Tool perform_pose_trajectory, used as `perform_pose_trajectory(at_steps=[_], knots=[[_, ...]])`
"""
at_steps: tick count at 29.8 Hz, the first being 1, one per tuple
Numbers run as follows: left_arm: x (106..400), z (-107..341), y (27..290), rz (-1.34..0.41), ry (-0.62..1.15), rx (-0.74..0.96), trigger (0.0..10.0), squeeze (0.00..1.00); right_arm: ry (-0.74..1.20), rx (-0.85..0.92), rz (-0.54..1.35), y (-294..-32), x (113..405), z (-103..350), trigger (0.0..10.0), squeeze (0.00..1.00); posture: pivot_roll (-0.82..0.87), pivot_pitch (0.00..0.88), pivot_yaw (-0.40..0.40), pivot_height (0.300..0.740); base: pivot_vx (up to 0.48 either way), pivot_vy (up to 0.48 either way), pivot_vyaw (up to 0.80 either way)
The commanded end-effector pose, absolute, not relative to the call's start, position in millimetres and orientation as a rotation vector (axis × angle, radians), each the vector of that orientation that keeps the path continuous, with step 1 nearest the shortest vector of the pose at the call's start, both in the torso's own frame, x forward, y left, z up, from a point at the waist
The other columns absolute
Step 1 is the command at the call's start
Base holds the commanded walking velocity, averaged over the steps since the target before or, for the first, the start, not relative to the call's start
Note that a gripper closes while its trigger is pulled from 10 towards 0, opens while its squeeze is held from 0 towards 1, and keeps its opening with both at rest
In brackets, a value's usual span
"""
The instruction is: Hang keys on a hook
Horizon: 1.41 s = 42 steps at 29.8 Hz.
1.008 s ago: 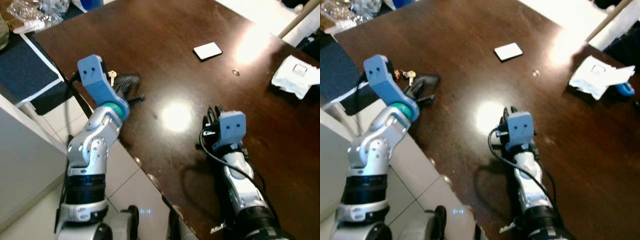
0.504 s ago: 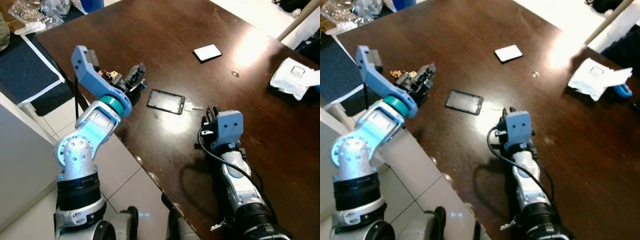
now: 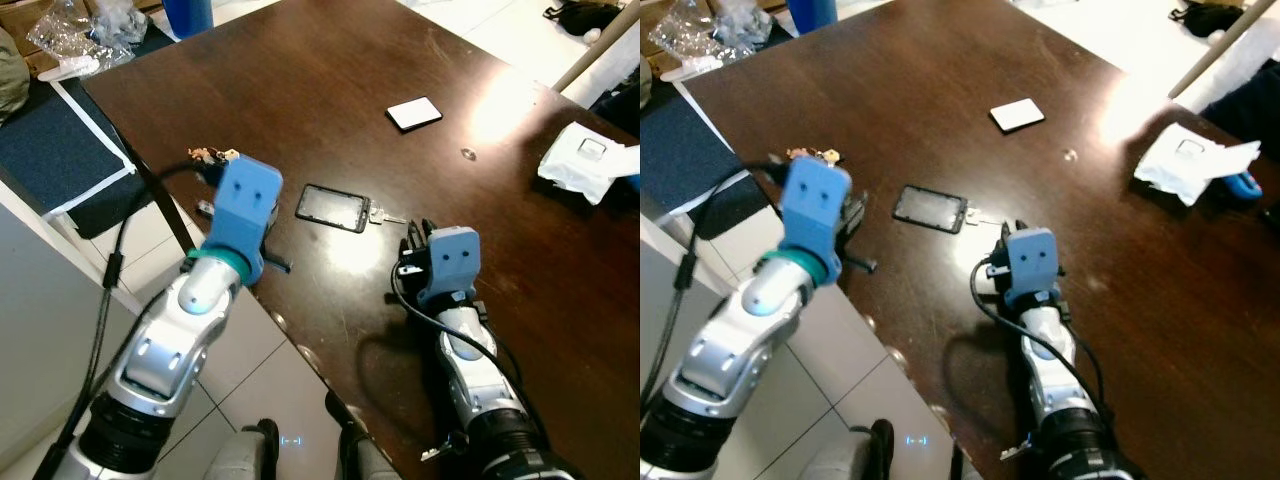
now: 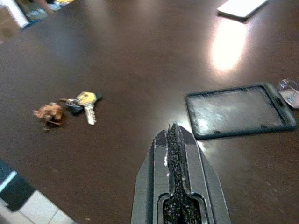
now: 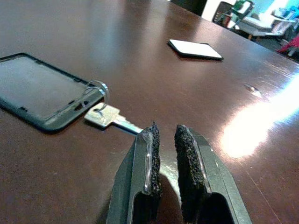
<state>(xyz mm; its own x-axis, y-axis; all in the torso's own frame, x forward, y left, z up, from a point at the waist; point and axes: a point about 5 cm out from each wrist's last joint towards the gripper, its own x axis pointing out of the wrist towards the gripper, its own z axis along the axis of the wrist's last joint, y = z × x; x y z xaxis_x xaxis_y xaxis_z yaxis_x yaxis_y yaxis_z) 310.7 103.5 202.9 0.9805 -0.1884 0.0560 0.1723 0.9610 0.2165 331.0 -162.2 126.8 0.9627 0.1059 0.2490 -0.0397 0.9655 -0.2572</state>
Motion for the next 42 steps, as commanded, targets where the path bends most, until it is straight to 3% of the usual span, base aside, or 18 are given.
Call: perform_pose_trajectory(at_steps=[1, 2, 3, 6, 7, 8, 14, 15, 21, 25, 29, 36, 42], knots=[[309.3, 209.9, 108.8, -0.158, -0.092, 0.182, 10.0, 0.00, -0.219, -0.258, 0.072, -166.6, 329.8, 120.2, 10.0, 0.00, 0.04, 0.169, 0.099, 0.740, 0.000, 0.000, 0.00], [309.0, 212.5, 110.5, -0.155, -0.100, 0.168, 10.0, 0.00, -0.249, -0.253, 0.071, -167.1, 333.3, 129.1, 10.0, 0.00, 0.04, 0.169, 0.097, 0.740, 0.000, 0.000, 0.00], [308.7, 216.4, 112.5, -0.153, -0.111, 0.148, 10.0, 0.00, -0.281, -0.244, 0.090, -164.7, 340.1, 141.1, 10.0, 0.09, 0.04, 0.171, 0.094, 0.740, 0.000, 0.000, 0.00], [308.6, 218.7, 113.7, -0.152, -0.119, 0.136, 10.0, 0.00, -0.300, -0.240, 0.104, -162.8, 344.5, 148.7, 10.0, 0.09, 0.04, 0.171, 0.094, 0.740, 0.000, 0.000, 0.00], [308.3, 220.8, 115.0, -0.148, -0.122, 0.121, 10.0, 0.00, -0.309, -0.236, 0.128, -159.4, 349.7, 154.6, 10.0, 0.83, 0.05, 0.177, 0.093, 0.740, 0.000, 0.000, 0.00], [307.6, 222.5, 116.4, -0.143, -0.133, 0.123, 10.0, 0.00, -0.310, -0.241, 0.154, -156.3, 355.6, 159.3, 10.0, 1.00, 0.07, 0.184, 0.088, 0.740, 0.000, 0.000, 0.00], [304.4, 226.3, 125.9, -0.103, -0.168, 0.147, 10.0, 0.00, -0.257, -0.192, 0.284, -147.5, 370.7, 169.8, 10.0, 1.00, 0.10, 0.203, 0.076, 0.740, 0.000, 0.000, 0.00], [303.8, 226.2, 129.0, -0.089, -0.172, 0.155, 10.0, 0.00, -0.218, -0.167, 0.374, -141.3, 372.4, 168.8, 10.0, 0.00, 0.11, 0.207, 0.071, 0.740, 0.000, 0.000, 0.00], [301.4, 225.9, 132.9, -0.070, -0.169, 0.159, 10.0, 0.00, -0.149, -0.103, 0.620, -121.5, 367.8, 166.0, 10.0, 0.00, 0.12, 0.212, 0.065, 0.740, 0.000, 0.000, 0.00], [299.5, 225.6, 132.9, -0.066, -0.164, 0.151, 10.0, 0.00, -0.124, -0.120, 0.667, -123.7, 363.4, 160.3, 10.0, 0.00, 0.12, 0.214, 0.058, 0.740, 0.000, 0.000, 0.00], [298.5, 225.5, 132.7, -0.065, -0.162, 0.149, 10.0, 0.00, -0.113, -0.126, 0.661, -127.5, 361.0, 155.4, 10.0, 0.00, 0.12, 0.219, 0.054, 0.740, 0.000, 0.000, 0.00], [300.3, 224.5, 131.3, -0.070, -0.155, 0.147, 10.0, 0.00, -0.162, -0.189, 0.450, -159.0, 360.6, 157.7, 10.0, 0.00, 0.10, 0.218, 0.069, 0.740, 0.000, 0.000, 0.00], [303.6, 224.4, 129.4, -0.083, -0.150, 0.150, 10.0, 0.00, -0.153, -0.183, 0.438, -165.4, 364.6, 161.1, 10.0, 0.00, 0.09, 0.211, 0.092, 0.740, 0.000, 0.000, 0.00]])
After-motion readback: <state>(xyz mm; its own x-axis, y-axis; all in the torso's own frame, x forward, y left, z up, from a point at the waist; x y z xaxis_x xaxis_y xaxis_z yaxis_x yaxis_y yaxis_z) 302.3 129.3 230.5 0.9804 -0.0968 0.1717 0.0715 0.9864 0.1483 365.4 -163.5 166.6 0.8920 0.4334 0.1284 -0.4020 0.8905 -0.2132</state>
